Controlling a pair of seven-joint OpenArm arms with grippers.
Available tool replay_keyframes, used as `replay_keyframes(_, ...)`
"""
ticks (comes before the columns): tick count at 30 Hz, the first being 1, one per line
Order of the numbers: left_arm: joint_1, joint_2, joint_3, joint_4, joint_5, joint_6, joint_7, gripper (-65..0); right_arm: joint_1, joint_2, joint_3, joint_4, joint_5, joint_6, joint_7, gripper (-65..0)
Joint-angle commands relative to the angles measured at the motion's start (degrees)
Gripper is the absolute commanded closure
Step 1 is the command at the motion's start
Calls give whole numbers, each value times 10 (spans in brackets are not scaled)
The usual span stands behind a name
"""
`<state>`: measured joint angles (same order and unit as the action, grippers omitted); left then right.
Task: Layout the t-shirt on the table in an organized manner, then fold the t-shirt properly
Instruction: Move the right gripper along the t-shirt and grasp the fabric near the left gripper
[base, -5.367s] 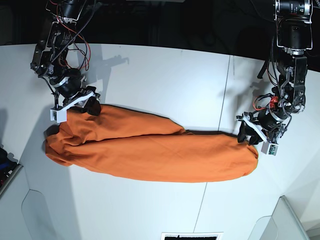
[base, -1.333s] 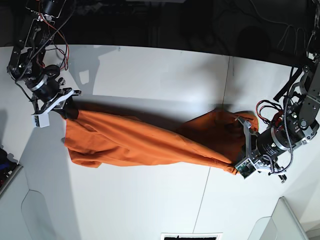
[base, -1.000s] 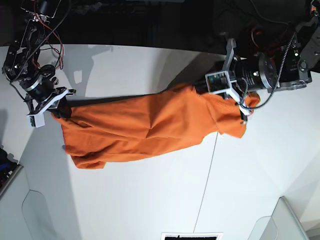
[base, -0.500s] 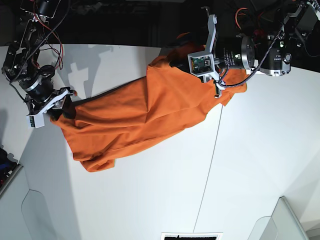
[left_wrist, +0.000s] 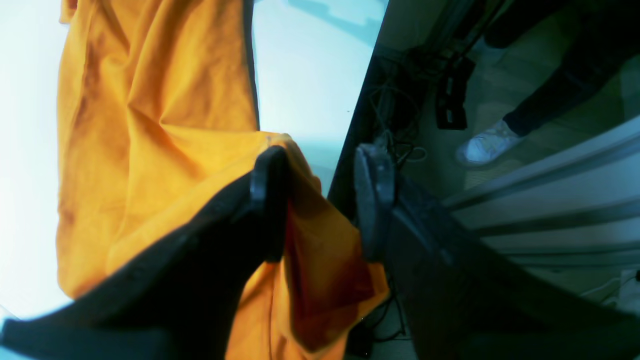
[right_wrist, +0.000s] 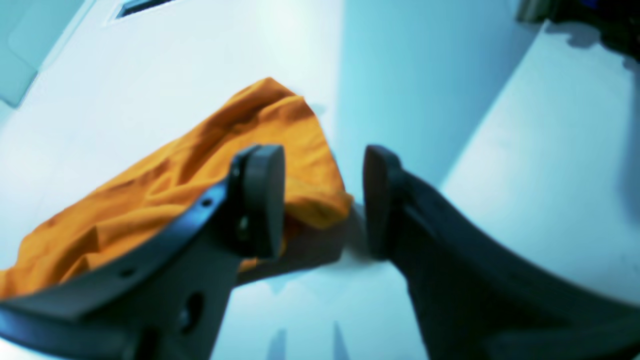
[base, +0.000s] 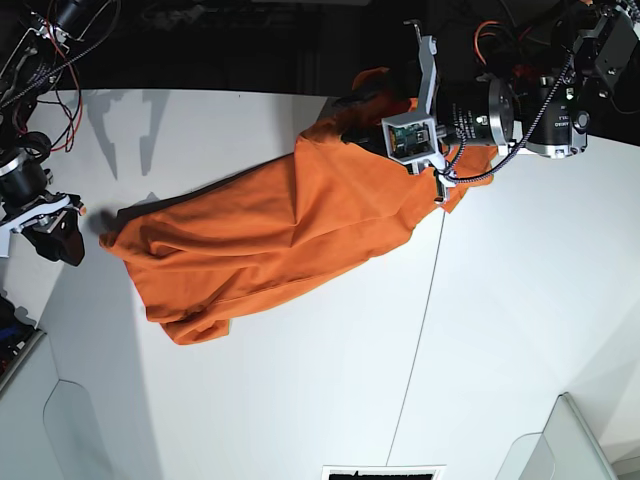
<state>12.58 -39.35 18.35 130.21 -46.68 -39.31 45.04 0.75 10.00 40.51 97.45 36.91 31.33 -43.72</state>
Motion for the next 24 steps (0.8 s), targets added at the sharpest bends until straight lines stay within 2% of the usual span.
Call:
replay_keyframes(1, -3, -5, -4, 8, -14, -7, -12, -143, 7, 7, 1, 11, 17, 0, 13, -259)
replay_keyframes(3, -3, -5, -4, 8, -13, -7, -12, -34, 7, 6, -6, 10, 17, 0, 20, -258)
replay_keyframes(4, -3, -5, -4, 8, -13, -7, -13, 0, 7, 6, -12, 9, 16, 0, 30, -258)
replay_keyframes(8, -2, -5, -4, 8, -14, -7, -12, 0, 24, 6, -66, -11, -47, -5, 74, -258)
replay_keyframes(10, -2, -5, -4, 8, -24, -7, -10, 0, 48, 6, -101, -40, -95, -30, 75, -258)
replay_keyframes(11, -2, -5, -4, 8, -28, -7, -10, -39, 61, 6, -116, -58, -111, -40, 76, -258)
replay_keyframes(12, -2, -5, -4, 8, -29, -7, -10, -105, 71, 6, -131, -78, -118, -44, 81, -258)
replay_keyframes(14, -2, -5, -4, 8, -28, -7, -10, -238, 92, 6, -158, -117, -121, -43, 93, -258)
replay_keyframes(15, -2, -5, -4, 8, -28, -7, -10, -283, 103, 6, -171, -134, -121, -41, 99, -258)
replay_keyframes(16, -2, -5, -4, 8, -24, -7, -10, -301, 112, 6, -185, -149, -121, -40, 102, -258)
replay_keyframes(21, -2, -5, -4, 8, -20, -7, -11, -301, 160, 4, -260, -207, -126, -44, 106, -258)
replay_keyframes(24, -2, 3, -4, 8, -20, -7, -12, -301, 170, 3, -311, -249, -170, -46, 104, -258)
